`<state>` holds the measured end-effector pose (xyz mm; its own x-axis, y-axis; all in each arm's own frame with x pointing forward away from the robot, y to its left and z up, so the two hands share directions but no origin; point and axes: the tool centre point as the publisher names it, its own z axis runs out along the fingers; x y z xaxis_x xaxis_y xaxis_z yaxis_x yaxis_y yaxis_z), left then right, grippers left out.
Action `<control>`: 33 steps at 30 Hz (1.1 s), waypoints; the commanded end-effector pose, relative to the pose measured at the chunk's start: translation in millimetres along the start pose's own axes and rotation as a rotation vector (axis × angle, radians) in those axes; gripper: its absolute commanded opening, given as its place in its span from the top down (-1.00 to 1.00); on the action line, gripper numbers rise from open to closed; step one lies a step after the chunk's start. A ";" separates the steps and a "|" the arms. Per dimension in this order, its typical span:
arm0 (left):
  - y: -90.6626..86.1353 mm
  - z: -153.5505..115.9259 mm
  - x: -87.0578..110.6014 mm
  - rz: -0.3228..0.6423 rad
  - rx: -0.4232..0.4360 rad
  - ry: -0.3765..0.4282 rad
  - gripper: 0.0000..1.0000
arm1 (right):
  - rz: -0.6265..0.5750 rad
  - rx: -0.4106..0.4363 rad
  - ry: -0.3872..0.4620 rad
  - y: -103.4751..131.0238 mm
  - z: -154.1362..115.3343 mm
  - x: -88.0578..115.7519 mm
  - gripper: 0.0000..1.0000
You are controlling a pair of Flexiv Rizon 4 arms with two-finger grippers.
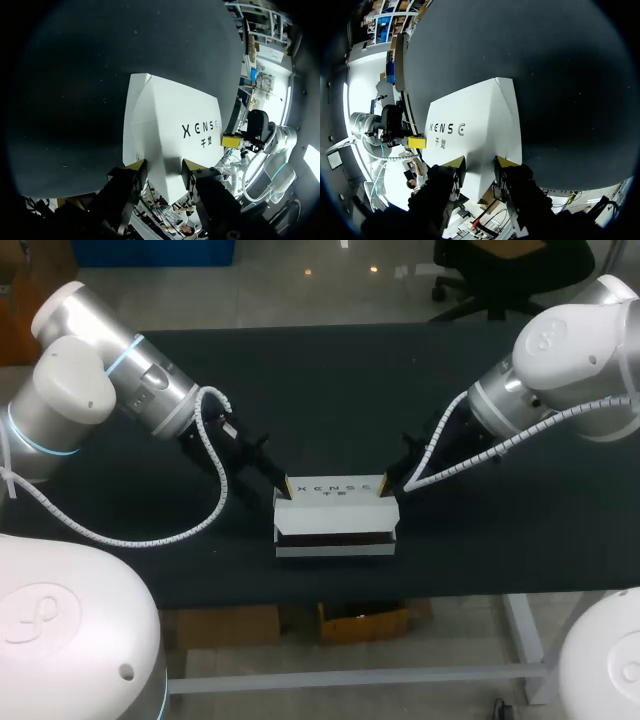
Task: Assemble the packaging by folding the flat box into shape, placing the metal phone stand inside, and closing the box properly
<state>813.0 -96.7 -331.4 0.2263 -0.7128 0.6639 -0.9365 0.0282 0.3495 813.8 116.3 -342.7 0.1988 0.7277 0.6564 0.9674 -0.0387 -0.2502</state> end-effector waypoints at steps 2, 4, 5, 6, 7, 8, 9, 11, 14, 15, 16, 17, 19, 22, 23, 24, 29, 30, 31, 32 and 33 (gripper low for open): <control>-0.4 0.1 5.3 -0.004 -0.007 -0.007 0.11 | 0.001 0.010 0.003 2.6 -1.4 4.4 0.29; -0.2 -0.1 5.7 -0.005 -0.007 -0.007 0.11 | 0.002 0.011 0.004 3.4 -2.2 4.8 0.29; -0.1 -0.1 6.0 -0.007 -0.007 -0.007 0.11 | 0.002 0.012 0.005 3.7 -2.5 4.9 0.29; 0.0 -0.1 6.2 -0.008 -0.008 -0.007 0.11 | 0.003 0.012 0.005 4.1 -2.8 5.0 0.29; 0.1 -0.1 6.5 -0.009 -0.009 -0.007 0.11 | 0.004 0.012 0.005 4.5 -3.1 5.2 0.29; 0.1 -0.1 6.8 -0.011 -0.011 -0.007 0.11 | 0.006 0.013 0.007 5.1 -3.6 5.5 0.29; 0.1 -0.1 7.4 -0.012 -0.013 -0.007 0.11 | 0.006 0.013 0.007 5.5 -4.1 6.0 0.29; 0.2 -0.2 8.4 -0.015 -0.015 -0.008 0.09 | 0.006 0.014 0.010 5.9 -5.4 7.3 0.29; 0.4 -0.4 9.6 -0.018 -0.018 -0.010 0.10 | 0.003 0.014 0.011 5.8 -7.1 9.9 0.28; 0.5 -0.6 10.1 -0.019 -0.020 -0.010 0.10 | 0.002 0.013 0.011 5.7 -7.8 10.7 0.28; 0.5 -0.8 10.4 -0.020 -0.021 -0.010 0.10 | 0.002 0.012 0.010 5.7 -8.5 11.4 0.28; 0.6 -0.9 10.7 -0.021 -0.023 -0.009 0.09 | 0.001 0.011 0.010 5.4 -9.5 12.1 0.28; 0.6 -1.0 10.9 -0.022 -0.026 -0.007 0.09 | 0.000 0.010 0.009 5.0 -10.2 13.2 0.28; 0.7 -1.0 11.1 -0.025 -0.034 -0.004 0.09 | -0.001 0.008 0.009 4.3 -11.2 14.2 0.29; 0.9 -1.1 11.3 -0.026 -0.035 -0.004 0.09 | -0.001 0.008 0.010 4.2 -11.3 14.4 0.29; 1.3 -1.4 11.9 -0.028 -0.038 -0.004 0.10 | -0.001 0.010 0.012 4.1 -11.6 14.8 0.29; 2.1 -3.5 13.4 -0.039 -0.050 -0.004 0.10 | 0.001 0.018 0.016 4.5 -12.2 16.5 0.29; 2.0 -4.0 13.4 -0.041 -0.055 -0.001 0.10 | 0.001 0.020 0.016 4.5 -12.3 16.7 0.29; 1.9 -4.5 13.4 -0.044 -0.056 -0.002 0.09 | 0.002 0.022 0.017 4.6 -12.3 16.8 0.30; 1.8 -4.7 13.3 -0.047 -0.056 -0.004 0.10 | 0.003 0.023 0.018 4.6 -12.3 16.8 0.31; 1.4 -5.1 13.1 -0.051 -0.064 -0.001 0.10 | 0.005 0.026 0.019 4.7 -12.5 17.0 0.31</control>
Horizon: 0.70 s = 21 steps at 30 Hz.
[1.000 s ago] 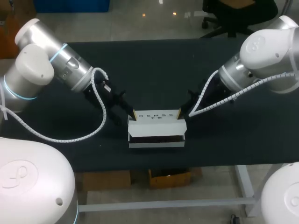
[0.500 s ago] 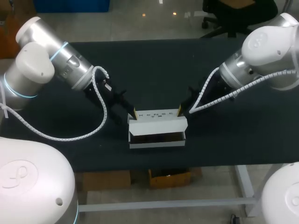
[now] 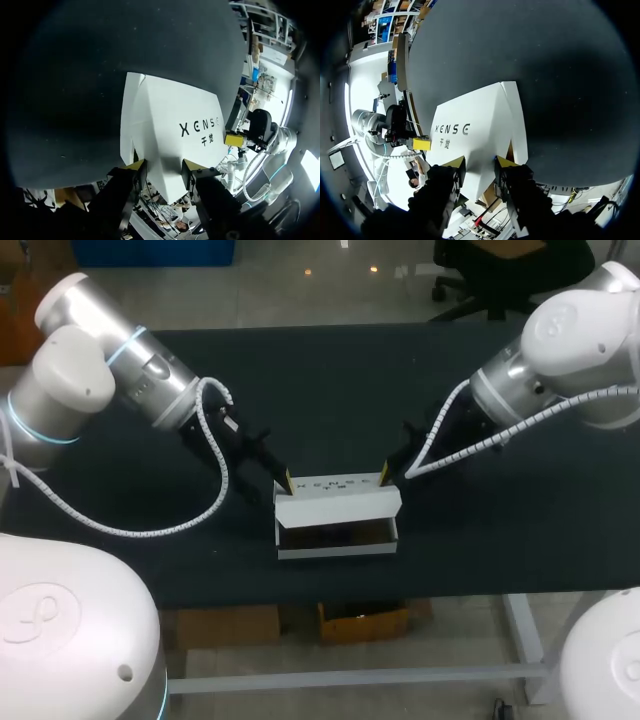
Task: Assemble the packaging by folding the flat box into shape, placing the metal phone stand inside, and closing the box properly
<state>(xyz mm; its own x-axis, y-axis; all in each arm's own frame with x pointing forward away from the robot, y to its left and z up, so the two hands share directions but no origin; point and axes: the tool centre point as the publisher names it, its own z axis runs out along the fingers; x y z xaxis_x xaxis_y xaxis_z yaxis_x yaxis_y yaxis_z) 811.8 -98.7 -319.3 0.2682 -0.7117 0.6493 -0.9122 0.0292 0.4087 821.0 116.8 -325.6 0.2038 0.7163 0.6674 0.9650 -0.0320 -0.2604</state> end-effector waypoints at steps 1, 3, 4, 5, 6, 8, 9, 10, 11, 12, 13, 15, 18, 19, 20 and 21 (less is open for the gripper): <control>-4.0 0.7 4.0 -0.008 -0.019 -0.004 0.10 | 0.004 0.017 0.005 2.2 0.4 4.1 0.31; -4.5 0.4 4.2 -0.011 -0.024 -0.005 0.09 | 0.006 0.020 0.006 2.5 0.1 4.1 0.32; -4.8 0.3 4.6 -0.012 -0.028 -0.005 0.09 | 0.008 0.021 0.006 2.7 -0.2 4.0 0.32; -5.1 0.3 5.0 -0.013 -0.030 -0.006 0.10 | 0.009 0.022 0.007 2.7 -0.3 4.0 0.32; -5.3 0.4 5.4 -0.014 -0.032 -0.007 0.10 | 0.011 0.022 0.007 2.7 -0.6 3.8 0.32; -5.6 0.6 5.9 -0.015 -0.038 -0.008 0.10 | 0.013 0.023 0.007 2.7 -0.8 3.6 0.32; -5.8 0.8 6.2 -0.018 -0.042 -0.009 0.10 | 0.017 0.024 0.008 2.7 -0.8 3.1 0.32; -5.9 0.9 6.3 -0.019 -0.044 -0.009 0.10 | 0.019 0.025 0.009 2.8 -0.7 2.7 0.32; -6.0 1.0 6.5 -0.020 -0.048 -0.010 0.10 | 0.022 0.028 0.010 3.1 -0.5 2.4 0.32; -6.1 1.0 6.6 -0.022 -0.050 -0.011 0.11 | 0.024 0.029 0.011 3.4 -0.4 2.1 0.32; -6.1 0.9 6.8 -0.023 -0.051 -0.012 0.11 | 0.026 0.030 0.011 3.5 -0.4 2.1 0.32; -5.9 0.3 7.3 -0.027 -0.055 -0.013 0.11 | 0.030 0.032 0.012 3.7 -0.4 2.0 0.32; -5.2 -1.1 7.7 -0.033 -0.059 -0.014 0.11 | 0.033 0.035 0.013 4.4 -0.7 2.6 0.31; -4.9 -1.5 7.9 -0.034 -0.061 -0.014 0.11 | 0.034 0.036 0.014 4.5 -1.0 3.1 0.31; -4.5 -1.9 8.3 -0.035 -0.063 -0.015 0.11 | 0.035 0.036 0.014 4.5 -1.4 3.8 0.31; -4.2 -2.2 8.5 -0.036 -0.064 -0.015 0.11 | 0.036 0.037 0.014 4.4 -1.7 4.2 0.31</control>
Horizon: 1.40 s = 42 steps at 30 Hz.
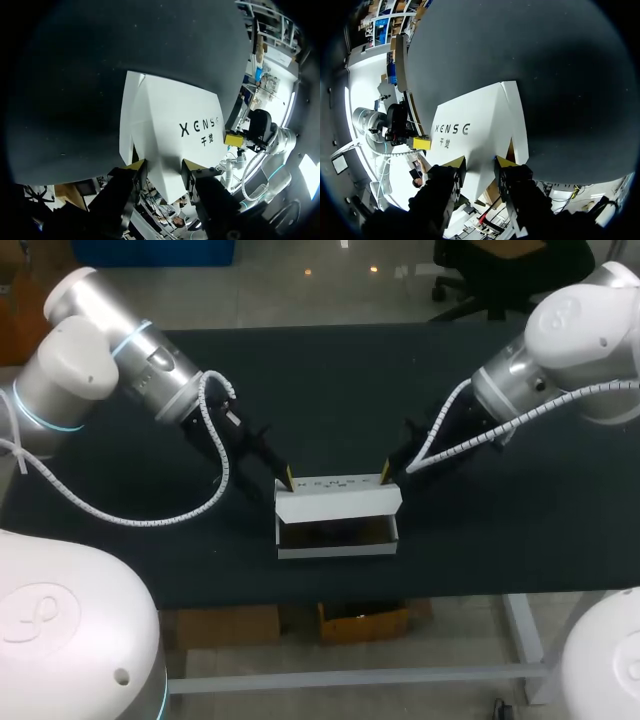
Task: Assemble the packaging by folding the flat box into shape, placing the metal phone stand inside, and closing the box properly
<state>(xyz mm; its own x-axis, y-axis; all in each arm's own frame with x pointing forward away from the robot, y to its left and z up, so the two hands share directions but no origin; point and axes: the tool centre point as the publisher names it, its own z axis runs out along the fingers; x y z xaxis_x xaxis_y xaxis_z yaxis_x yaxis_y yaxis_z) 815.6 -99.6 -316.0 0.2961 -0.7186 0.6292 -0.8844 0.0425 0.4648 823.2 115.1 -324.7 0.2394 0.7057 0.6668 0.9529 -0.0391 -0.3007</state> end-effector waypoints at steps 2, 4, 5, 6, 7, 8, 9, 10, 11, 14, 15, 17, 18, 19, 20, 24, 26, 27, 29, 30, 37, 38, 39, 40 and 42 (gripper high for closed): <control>-0.9 -0.5 5.5 -0.005 -0.011 -0.009 0.11 | 0.003 0.013 0.002 1.8 -0.1 5.5 0.31; -0.3 -0.9 5.8 -0.006 -0.018 -0.006 0.12 | 0.004 0.017 0.004 1.5 -0.3 6.5 0.30; -0.2 -0.9 5.8 -0.008 -0.024 -0.004 0.12 | 0.005 0.018 0.004 1.5 -0.3 6.9 0.29; -0.2 -0.9 5.9 -0.009 -0.027 -0.003 0.12 | 0.007 0.021 0.004 1.4 -0.2 7.2 0.29; -0.1 -1.0 5.9 -0.012 -0.028 -0.005 0.12 | 0.008 0.023 0.004 1.4 -0.1 7.4 0.29; -0.1 -1.0 5.8 -0.014 -0.036 -0.003 0.11 | 0.009 0.026 0.004 1.4 -0.1 7.6 0.29; -0.1 -1.0 5.8 -0.014 -0.039 -0.001 0.12 | 0.010 0.027 0.004 1.5 -0.2 8.0 0.29; 0.0 -1.2 5.6 -0.018 -0.038 -0.003 0.12 | 0.011 0.028 0.004 1.5 -0.4 8.4 0.29; 0.1 -1.7 5.3 -0.019 -0.038 -0.003 0.12 | 0.012 0.028 0.004 1.5 -0.6 8.9 0.29; 0.3 -2.3 5.1 -0.023 -0.046 0.000 0.13 | 0.014 0.032 0.004 1.8 -1.0 10.1 0.30; 0.4 -2.4 5.2 -0.024 -0.049 0.000 0.12 | 0.015 0.033 0.004 1.9 -1.1 10.3 0.30; 0.5 -2.6 5.2 -0.027 -0.052 -0.001 0.12 | 0.017 0.036 0.004 2.0 -1.1 10.5 0.30; 0.6 -2.6 5.2 -0.029 -0.054 -0.001 0.12 | 0.018 0.037 0.004 2.0 -1.1 10.6 0.30; 0.5 -2.8 5.1 -0.031 -0.057 -0.001 0.12 | 0.019 0.038 0.005 2.1 -1.1 10.6 0.30; 0.3 -3.0 4.9 -0.033 -0.059 0.000 0.13 | 0.021 0.039 0.005 2.2 -1.1 10.6 0.30; -1.1 -2.7 4.2 -0.041 -0.076 0.006 0.13 | 0.028 0.042 0.005 2.9 -1.1 10.1 0.29; -2.4 -2.5 4.0 -0.044 -0.085 0.008 0.12 | 0.031 0.043 0.006 3.3 -1.2 9.6 0.29; -2.9 -2.4 4.1 -0.047 -0.091 0.010 0.12 | 0.033 0.044 0.007 3.5 -1.0 9.3 0.28; -3.6 -2.4 4.4 -0.049 -0.099 0.011 0.11 | 0.036 0.047 0.009 4.2 -0.7 8.7 0.28; -3.8 -2.6 4.7 -0.050 -0.100 0.011 0.11 | 0.038 0.048 0.009 4.5 -0.6 8.6 0.28; -4.8 -6.4 6.7 -0.062 -0.117 0.023 0.12 | 0.046 0.056 0.015 6.8 -0.4 8.8 0.28; -4.9 -6.6 6.8 -0.062 -0.117 0.023 0.12 | 0.046 0.056 0.014 6.9 -0.5 8.9 0.28; -5.1 -6.8 7.1 -0.062 -0.123 0.026 0.12 | 0.047 0.056 0.014 7.0 -0.5 9.2 0.29; -5.2 -7.1 7.5 -0.062 -0.124 0.027 0.12 | 0.048 0.056 0.014 7.2 -0.5 9.4 0.28; -5.3 -7.6 8.3 -0.063 -0.127 0.028 0.11 | 0.049 0.058 0.015 7.6 -0.5 10.0 0.29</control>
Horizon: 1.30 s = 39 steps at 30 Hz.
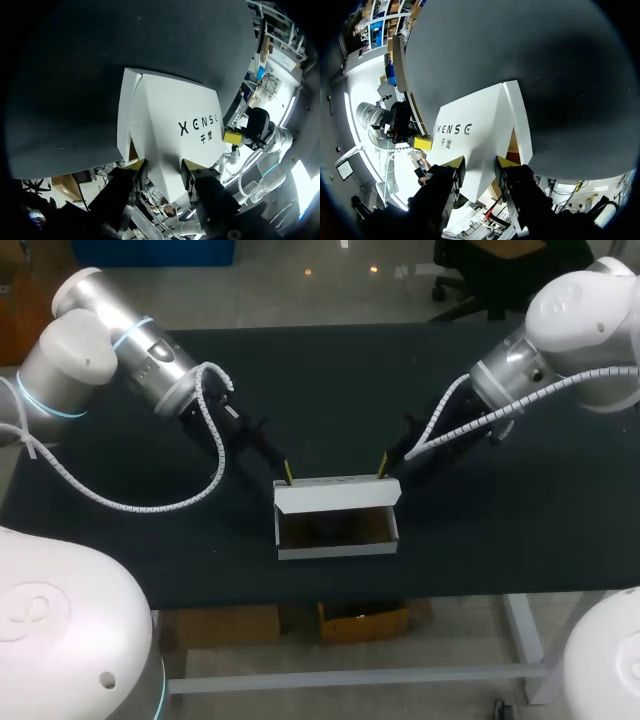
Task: Assemble the packaging by folding the flat box into shape, placing the metal phone stand inside, and closing the box properly
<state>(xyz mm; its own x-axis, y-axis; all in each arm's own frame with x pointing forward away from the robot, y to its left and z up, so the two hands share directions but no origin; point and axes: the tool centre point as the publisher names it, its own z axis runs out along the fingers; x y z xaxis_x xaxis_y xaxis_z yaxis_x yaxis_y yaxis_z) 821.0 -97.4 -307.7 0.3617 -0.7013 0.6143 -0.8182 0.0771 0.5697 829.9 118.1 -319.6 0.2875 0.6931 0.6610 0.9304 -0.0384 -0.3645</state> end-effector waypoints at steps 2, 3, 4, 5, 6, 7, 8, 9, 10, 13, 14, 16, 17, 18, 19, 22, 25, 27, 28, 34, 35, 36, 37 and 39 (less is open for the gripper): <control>-4.5 0.3 4.0 -0.003 -0.019 -0.001 0.11 | 0.003 0.010 0.000 3.3 1.8 3.6 0.28; -4.6 0.0 4.5 -0.004 -0.022 0.003 0.11 | 0.004 0.010 0.000 3.5 1.7 3.8 0.29; -4.6 -0.5 4.9 -0.005 -0.023 0.004 0.11 | 0.005 0.009 0.000 3.6 1.6 4.0 0.28; -4.5 -0.7 5.4 -0.005 -0.022 0.004 0.11 | 0.006 0.007 0.002 4.0 1.5 4.2 0.28; -4.3 -1.0 5.9 -0.005 -0.022 0.005 0.11 | 0.006 0.006 0.004 4.3 1.5 4.4 0.28; -4.3 -1.1 6.1 -0.005 -0.023 0.005 0.11 | 0.007 0.006 0.005 4.8 1.6 4.8 0.28; -4.4 -1.2 6.4 -0.006 -0.025 0.006 0.10 | 0.008 0.006 0.006 5.3 2.0 5.3 0.28; -4.9 -1.3 6.6 -0.007 -0.026 0.008 0.10 | 0.007 0.007 0.008 5.8 2.3 6.1 0.28; -5.2 -1.4 6.6 -0.008 -0.027 0.008 0.09 | 0.007 0.007 0.008 6.0 2.5 6.6 0.28; -6.4 -2.1 7.5 -0.010 -0.030 0.013 0.09 | 0.004 0.007 0.008 6.9 2.6 10.2 0.29; -6.6 -2.2 7.9 -0.010 -0.030 0.014 0.09 | 0.003 0.008 0.007 7.1 2.8 11.0 0.29; -6.8 -2.2 9.0 -0.009 -0.032 0.015 0.10 | 0.001 0.008 0.005 7.6 3.0 12.6 0.29; -7.0 -2.1 9.6 -0.009 -0.032 0.014 0.10 | 0.000 0.008 0.005 7.9 2.9 13.2 0.29; -7.1 -2.1 10.1 -0.008 -0.036 0.015 0.10 | -0.001 0.007 0.004 8.2 2.9 13.7 0.29; -7.3 -2.1 10.6 -0.008 -0.037 0.016 0.10 | -0.001 0.007 0.004 8.3 2.8 14.1 0.29; -8.2 -2.4 12.0 -0.008 -0.037 0.016 0.11 | -0.002 0.006 0.003 8.6 2.6 14.6 0.29; -9.1 -2.0 14.2 -0.007 -0.038 0.017 0.11 | 0.000 0.006 0.003 8.9 2.5 14.8 0.29; -9.5 -1.5 16.0 -0.004 -0.040 0.016 0.10 | 0.001 0.005 0.004 9.4 2.5 15.0 0.29; -9.9 -1.1 16.9 -0.002 -0.041 0.016 0.10 | 0.002 0.005 0.005 9.7 2.8 15.1 0.29; -12.6 2.7 19.3 0.004 -0.049 0.014 0.11 | 0.002 0.005 0.005 10.8 6.1 16.3 0.30; -12.8 3.2 19.3 0.005 -0.051 0.014 0.11 | 0.003 0.003 0.003 11.2 6.6 16.2 0.31; -12.9 3.5 19.3 0.005 -0.052 0.014 0.11 | 0.003 0.003 0.003 11.4 6.7 16.2 0.31; -12.9 3.6 19.3 0.006 -0.053 0.014 0.11 | 0.006 0.000 0.002 11.5 6.8 16.1 0.31; -12.8 3.8 19.3 0.007 -0.055 0.014 0.11 | 0.007 -0.003 0.002 11.6 6.8 16.1 0.32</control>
<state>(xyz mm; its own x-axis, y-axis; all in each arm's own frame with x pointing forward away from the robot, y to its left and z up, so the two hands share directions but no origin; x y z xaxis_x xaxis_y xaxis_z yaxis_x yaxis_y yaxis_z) 832.3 -108.0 -303.4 0.3642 -0.6896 0.6260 -0.8006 0.1116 0.5887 842.9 126.7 -316.9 0.2943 0.6904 0.6609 0.9294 -0.0456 -0.3661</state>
